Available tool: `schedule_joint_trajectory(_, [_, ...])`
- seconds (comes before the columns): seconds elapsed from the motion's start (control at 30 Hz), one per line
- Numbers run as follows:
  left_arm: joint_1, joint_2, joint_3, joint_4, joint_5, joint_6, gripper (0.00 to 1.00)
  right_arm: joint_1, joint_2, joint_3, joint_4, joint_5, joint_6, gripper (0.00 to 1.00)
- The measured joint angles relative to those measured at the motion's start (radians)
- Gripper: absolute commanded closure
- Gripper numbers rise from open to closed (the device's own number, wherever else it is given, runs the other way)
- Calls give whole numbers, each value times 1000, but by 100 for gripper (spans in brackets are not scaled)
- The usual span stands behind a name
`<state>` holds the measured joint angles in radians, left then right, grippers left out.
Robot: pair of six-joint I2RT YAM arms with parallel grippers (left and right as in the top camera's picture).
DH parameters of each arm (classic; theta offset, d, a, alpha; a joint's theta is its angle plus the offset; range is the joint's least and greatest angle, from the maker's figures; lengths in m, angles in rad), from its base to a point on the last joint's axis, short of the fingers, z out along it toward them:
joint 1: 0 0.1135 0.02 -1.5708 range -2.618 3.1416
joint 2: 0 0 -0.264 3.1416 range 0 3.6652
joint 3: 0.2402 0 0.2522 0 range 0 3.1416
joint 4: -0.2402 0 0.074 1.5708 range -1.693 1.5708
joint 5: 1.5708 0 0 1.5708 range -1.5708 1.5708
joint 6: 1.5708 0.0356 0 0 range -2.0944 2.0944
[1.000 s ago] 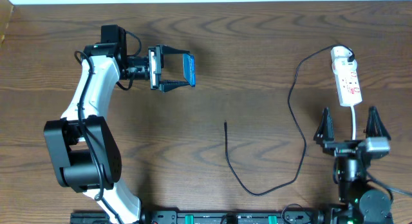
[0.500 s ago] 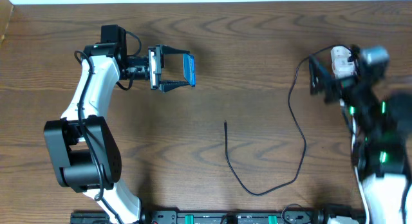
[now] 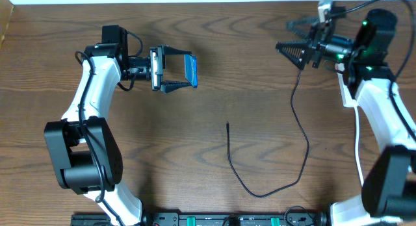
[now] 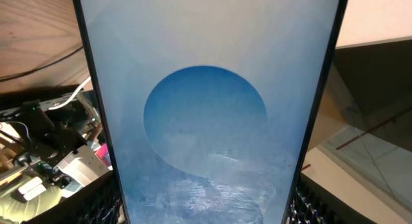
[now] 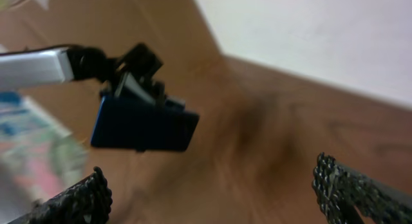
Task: Plug charger to phone and switch on socket
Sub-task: 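Move the right gripper toward the phone's bottom edge in the left gripper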
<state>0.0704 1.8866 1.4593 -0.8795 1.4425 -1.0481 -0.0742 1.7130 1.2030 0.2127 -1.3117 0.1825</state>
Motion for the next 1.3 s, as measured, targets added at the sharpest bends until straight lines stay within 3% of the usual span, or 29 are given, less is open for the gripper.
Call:
schedule_joint_trajectory(0.23, [0, 0, 0, 0, -18, 0, 93, 29, 97, 0, 87, -52, 117, 1])
schedule_joint_trajectory(0.53, [0, 0, 0, 0, -119, -23, 93, 181, 98, 0, 90, 77, 309, 5])
schedule_joint_trajectory(0.83, [0, 0, 0, 0, -327, -98, 92, 295, 98, 0, 85, 185, 425, 24])
schedule_joint_trajectory(1.03, [-1, 0, 0, 0, -457, -183, 93, 343, 98, 2, 37, 227, 472, 25])
schedule_joint_trajectory(1.3, [-37, 0, 0, 27, -571, -278, 92, 386, 98, 5, -138, 354, 492, 17])
